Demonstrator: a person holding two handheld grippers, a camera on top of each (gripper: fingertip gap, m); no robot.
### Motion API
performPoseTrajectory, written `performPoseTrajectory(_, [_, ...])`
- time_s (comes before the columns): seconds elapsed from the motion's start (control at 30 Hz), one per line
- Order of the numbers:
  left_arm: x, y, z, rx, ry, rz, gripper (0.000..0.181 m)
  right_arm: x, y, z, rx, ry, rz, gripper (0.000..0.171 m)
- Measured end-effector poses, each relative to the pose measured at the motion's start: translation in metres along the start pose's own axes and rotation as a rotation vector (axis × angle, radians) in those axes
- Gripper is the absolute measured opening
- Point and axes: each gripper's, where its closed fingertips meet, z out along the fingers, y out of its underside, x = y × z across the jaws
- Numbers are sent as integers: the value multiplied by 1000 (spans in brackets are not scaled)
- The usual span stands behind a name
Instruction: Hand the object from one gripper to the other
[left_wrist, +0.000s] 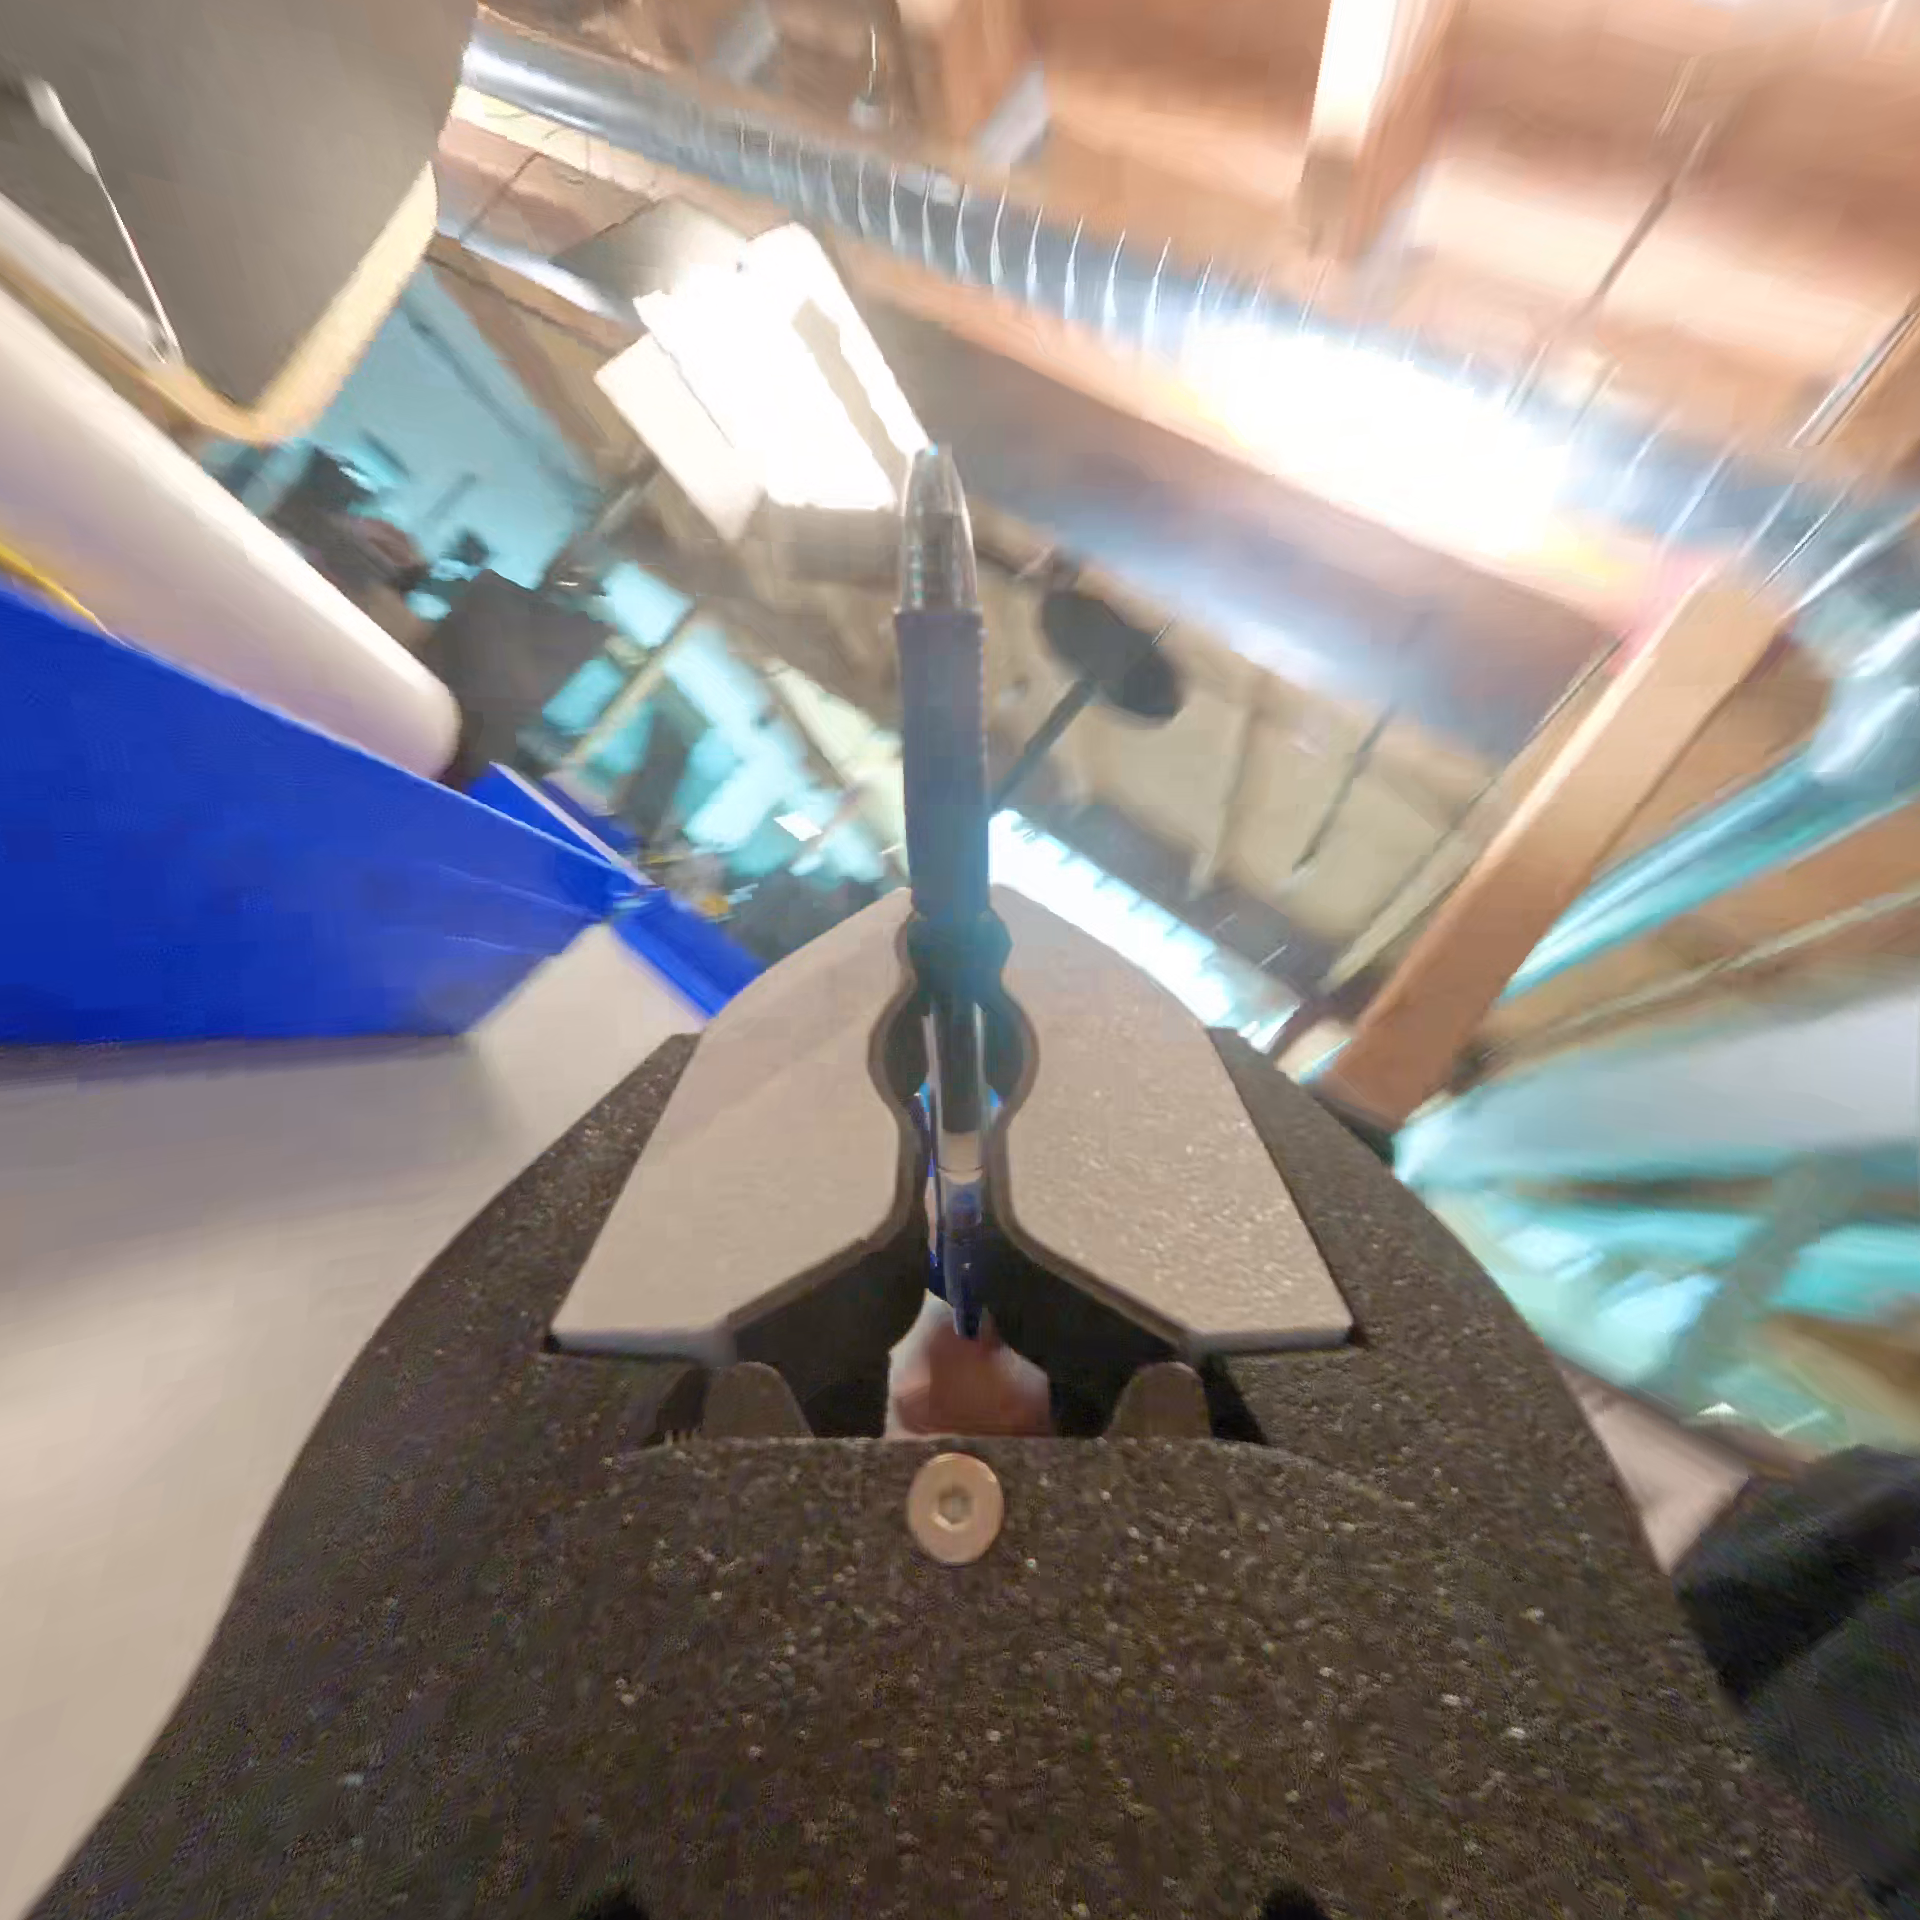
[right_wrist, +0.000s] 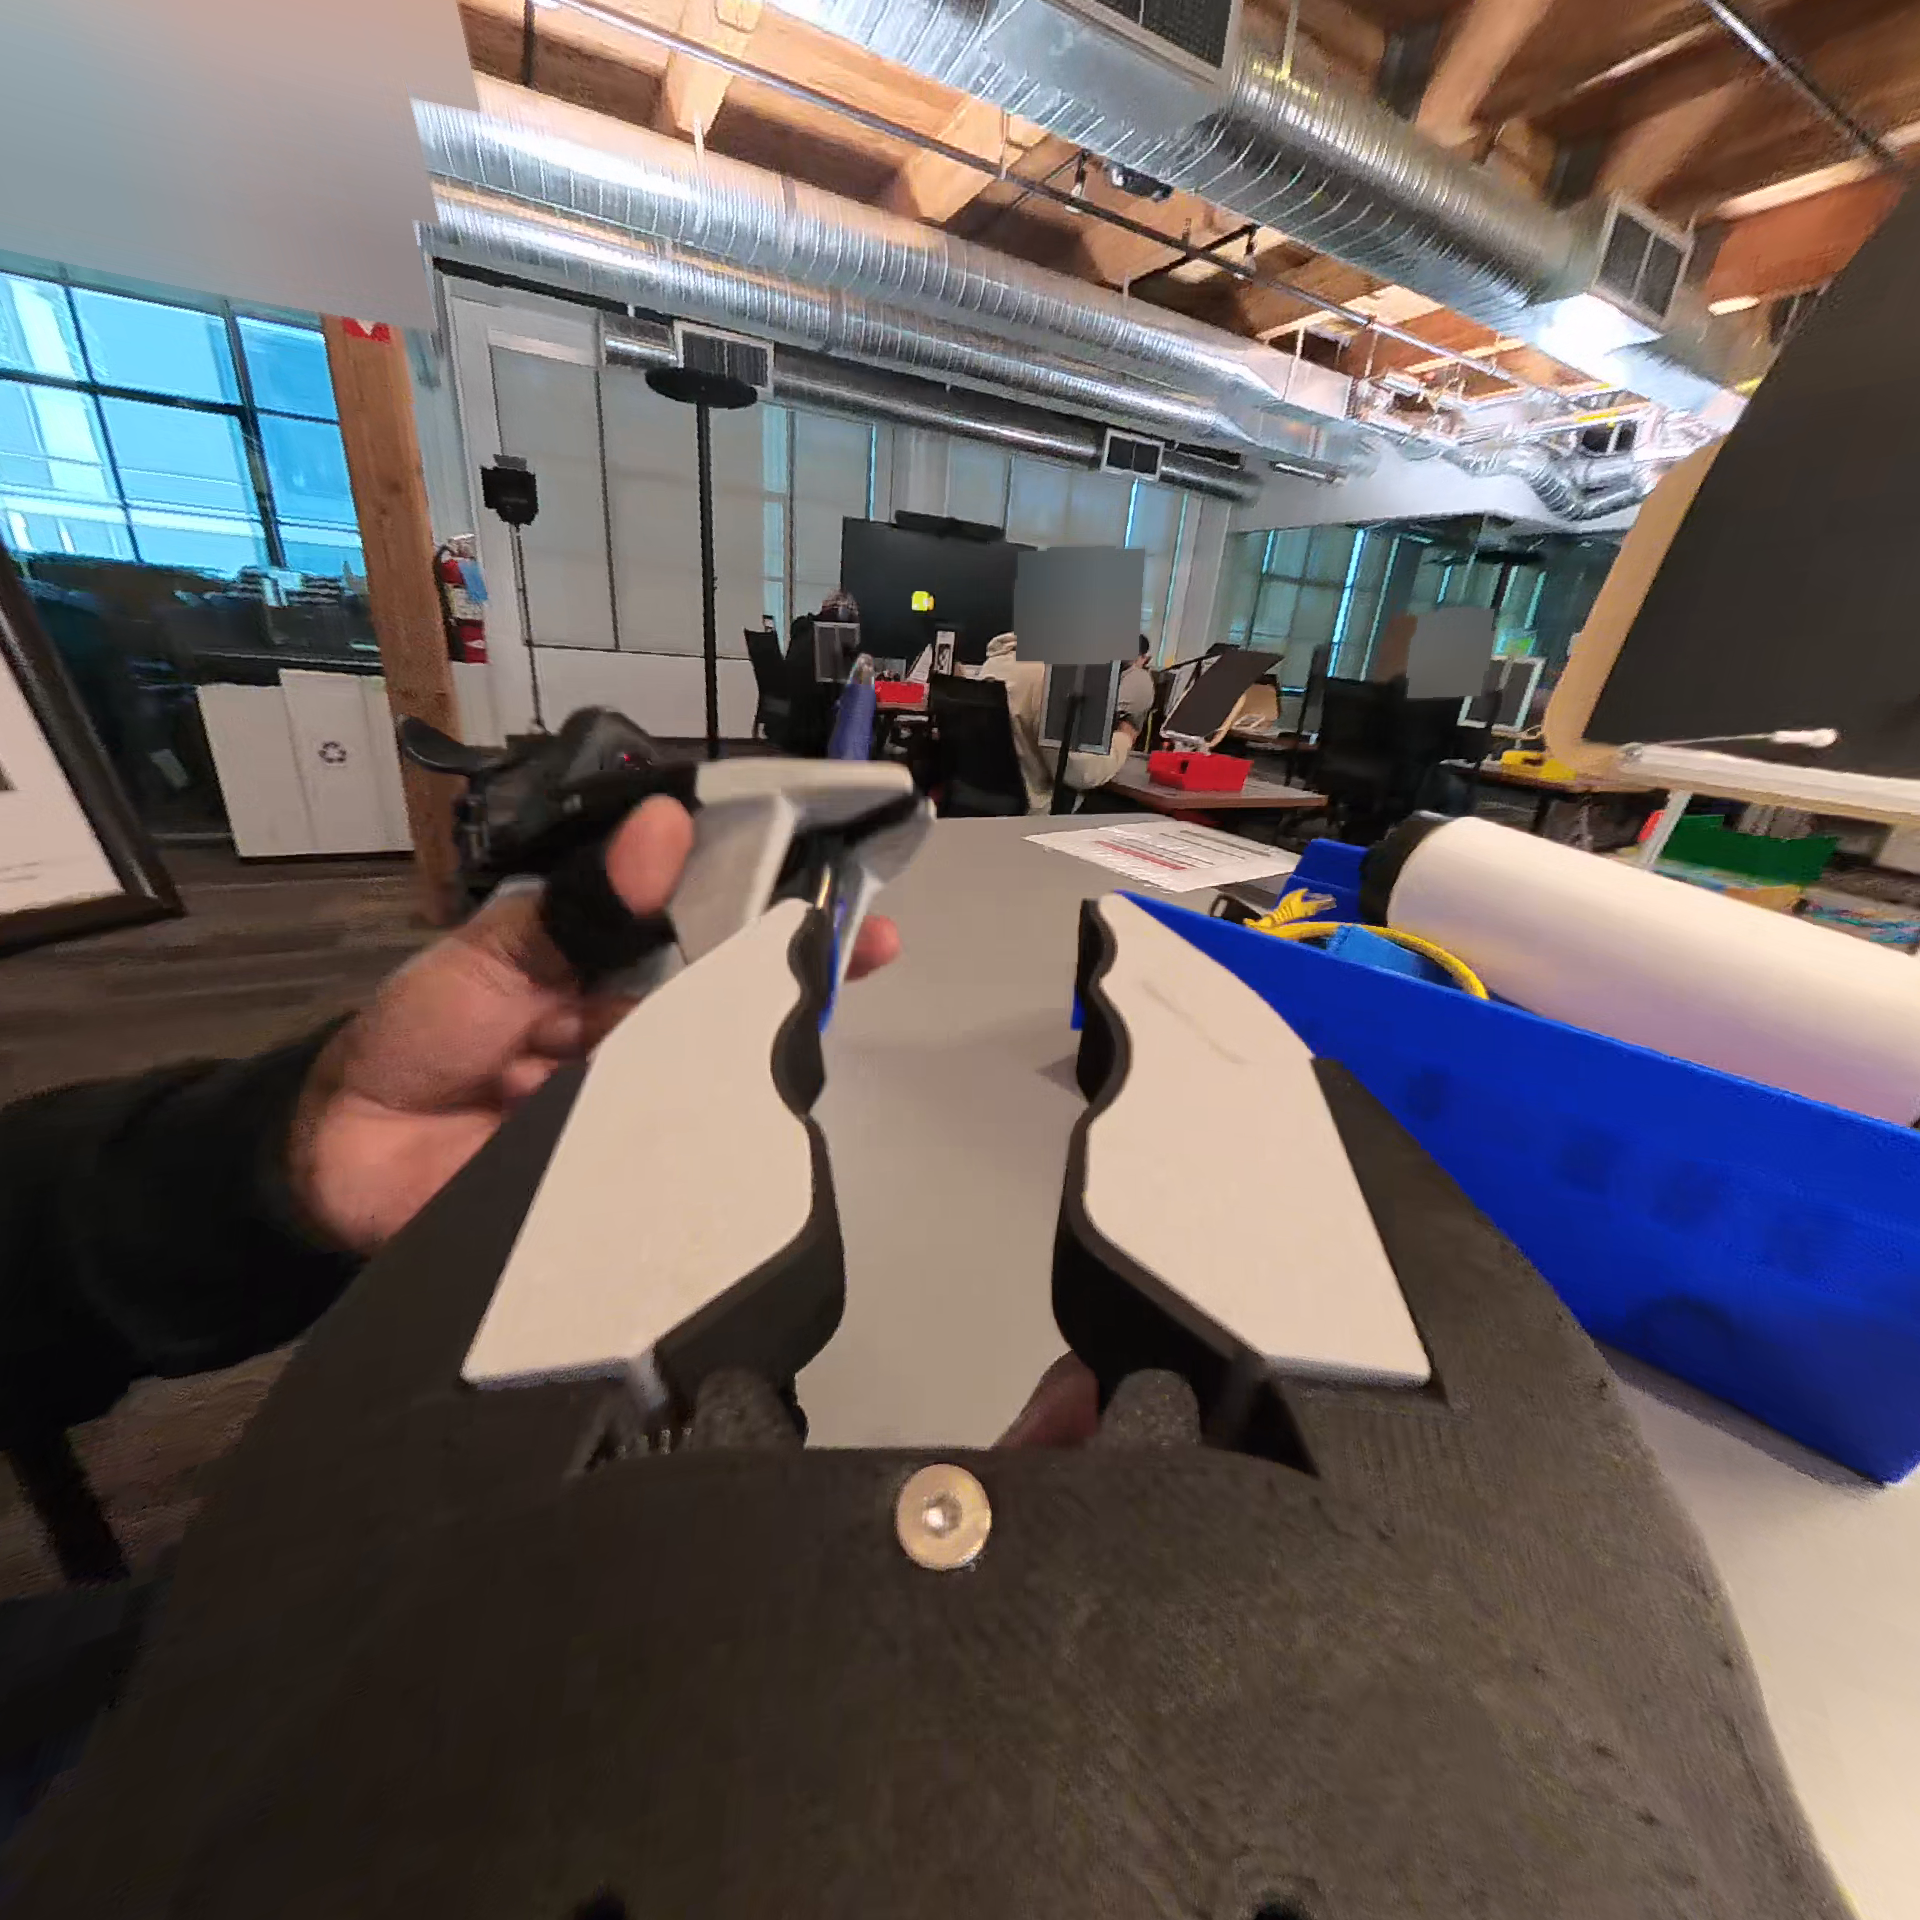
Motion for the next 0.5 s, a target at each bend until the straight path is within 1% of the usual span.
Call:
performPoseTrajectory(0.03, [1,-2,-1,38,31,-95,6,-1,7,2,-5,2,-22,49])
performPoseTrajectory(0.07, [2,0,0,51,51,-143,6,-5,14,4,-13,-11,-43,50])
performPoseTrajectory(0.13, [8,8,3,50,72,-186,6,-17,16,7,-4,-56,-82,55])
performPoseTrajectory(0.2, [13,13,6,62,94,-228,6,-31,14,8,15,-118,-100,56])
performPoseTrajectory(0.27, [20,16,8,73,120,-261,6,-39,16,7,6,-146,-135,58])
performPoseTrajectory(0.37, [26,20,10,67,136,-266,6,-32,22,10,-39,-77,-197,53])
performPoseTrajectory(0.5, [29,26,11,32,126,-250,6,-21,5,4,57,6,-197,31])
